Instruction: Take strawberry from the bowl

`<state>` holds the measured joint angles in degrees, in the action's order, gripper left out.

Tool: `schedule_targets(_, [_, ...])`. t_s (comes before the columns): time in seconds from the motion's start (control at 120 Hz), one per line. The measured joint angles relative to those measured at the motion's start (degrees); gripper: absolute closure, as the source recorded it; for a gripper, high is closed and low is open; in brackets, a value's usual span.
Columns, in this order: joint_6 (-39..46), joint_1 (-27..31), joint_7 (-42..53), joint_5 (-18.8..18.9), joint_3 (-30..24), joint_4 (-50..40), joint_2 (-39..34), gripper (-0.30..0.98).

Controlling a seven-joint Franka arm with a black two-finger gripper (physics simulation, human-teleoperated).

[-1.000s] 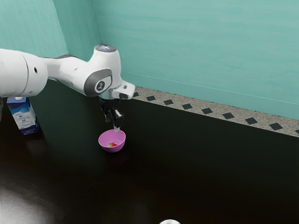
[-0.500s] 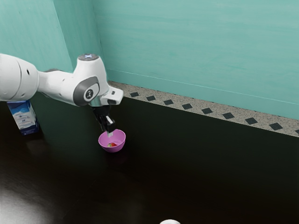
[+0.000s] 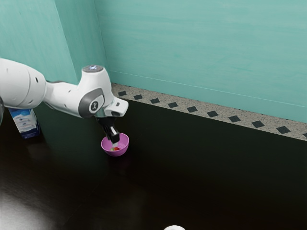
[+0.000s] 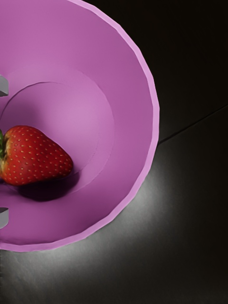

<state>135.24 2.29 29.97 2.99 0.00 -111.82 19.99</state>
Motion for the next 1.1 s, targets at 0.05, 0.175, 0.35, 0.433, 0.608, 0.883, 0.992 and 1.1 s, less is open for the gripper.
schedule_targets(0.05, [0.3,0.0,0.41,-0.03,0.0,-0.2,0.11,0.43])
schedule_targets(0.175, [0.95,0.0,1.3,-0.07,0.0,-0.32,0.52,0.43])
schedule_targets(0.35, [1.48,0.08,2.28,-0.12,0.0,-0.27,1.08,0.43])
schedule_targets(0.433, [1.61,0.08,2.65,-0.15,0.0,-0.29,1.2,0.43])
schedule_targets(0.608, [2.17,0.14,3.29,-0.19,0.0,-0.26,2.09,0.43])
schedule_targets(0.883, [3.14,0.59,4.02,-0.25,0.0,-0.19,3.21,0.43])
schedule_targets(0.992, [3.61,0.69,4.25,-0.3,0.0,-0.11,3.69,0.43])
schedule_targets(1.1, [3.91,0.66,4.4,-0.18,0.0,0.35,4.08,0.43])
